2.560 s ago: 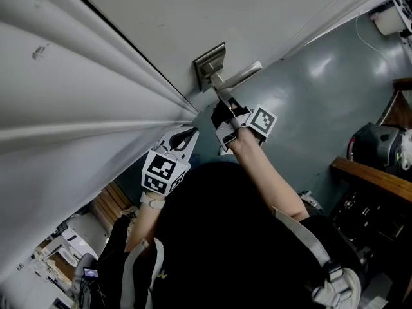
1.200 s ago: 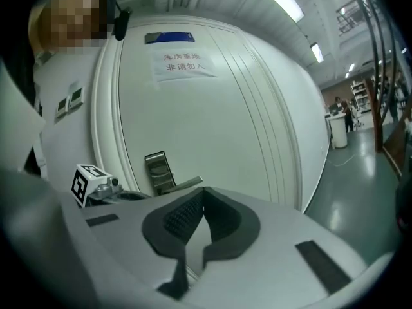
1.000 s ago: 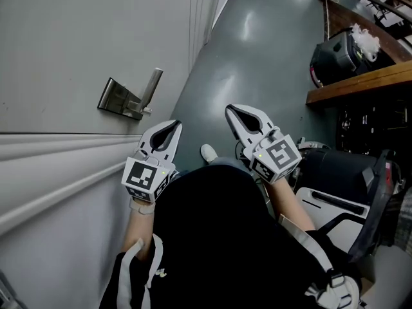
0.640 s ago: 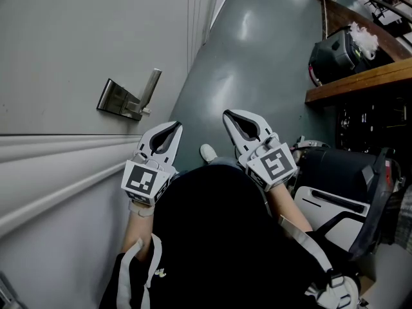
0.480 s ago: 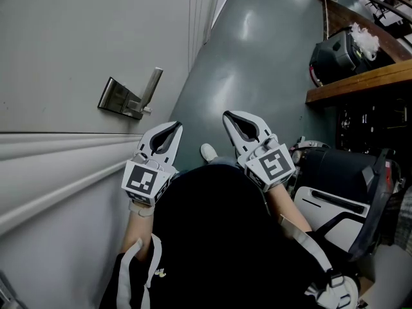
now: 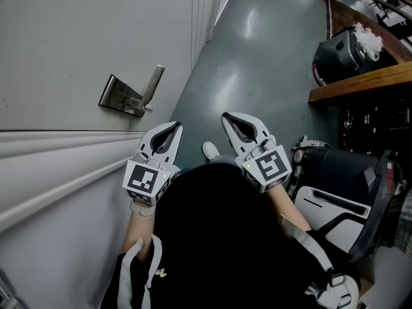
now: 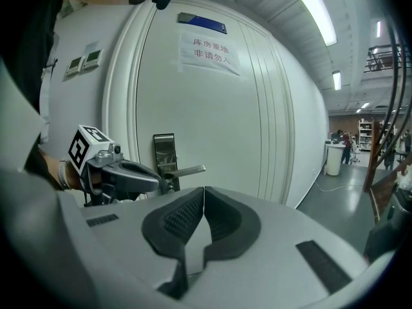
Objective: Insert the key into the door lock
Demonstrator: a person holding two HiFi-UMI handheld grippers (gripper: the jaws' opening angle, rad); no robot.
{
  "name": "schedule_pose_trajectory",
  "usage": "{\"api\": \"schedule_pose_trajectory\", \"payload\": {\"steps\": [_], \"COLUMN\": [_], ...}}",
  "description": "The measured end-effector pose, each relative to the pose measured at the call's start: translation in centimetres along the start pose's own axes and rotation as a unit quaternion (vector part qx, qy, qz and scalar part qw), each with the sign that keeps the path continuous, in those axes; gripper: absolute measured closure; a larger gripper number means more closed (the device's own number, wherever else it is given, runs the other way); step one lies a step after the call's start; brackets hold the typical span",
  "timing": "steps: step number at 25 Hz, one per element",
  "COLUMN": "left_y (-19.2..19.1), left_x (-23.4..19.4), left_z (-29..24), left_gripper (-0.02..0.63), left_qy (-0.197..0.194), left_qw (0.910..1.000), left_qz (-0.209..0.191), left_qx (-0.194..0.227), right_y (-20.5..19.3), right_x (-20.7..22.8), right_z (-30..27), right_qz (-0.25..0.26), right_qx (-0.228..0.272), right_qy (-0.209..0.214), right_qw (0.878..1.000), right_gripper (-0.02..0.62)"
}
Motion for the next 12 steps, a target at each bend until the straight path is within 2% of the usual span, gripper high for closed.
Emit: {"api": "schedule_pose_trajectory", "payload": {"steps": [8, 12], "left_y": [-0.25, -0.41], "left_x": [0.04, 0.39], "left_z": [-0.12, -0.08], "left_gripper": [0.595, 0.595], "left_qy": [0.010, 0.015], "left_qw": [0.9999, 0.9999], "left_qz": [0.002, 0.004], "left_qx": [-0.005, -0.006], "right_y": [-0.63, -0.13], "right_x": [0.40, 0.83], "right_z": [0.00, 0.26], "right_qz": [0.000, -0.011], "right_qx": [0.005, -0.009], "right_qy": [0.012, -0.008], "right_qw": [1.000, 1.000], "right_gripper": [0.580, 0.580]}}
Point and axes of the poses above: the fingertips, and each gripper's own axes: z backward along the fingers, x to its right, y out of its top, the point moved 8 cm from there along z, backward along the fingers, and after that the axes turned 15 degrees about x, right-handed, at the moved point
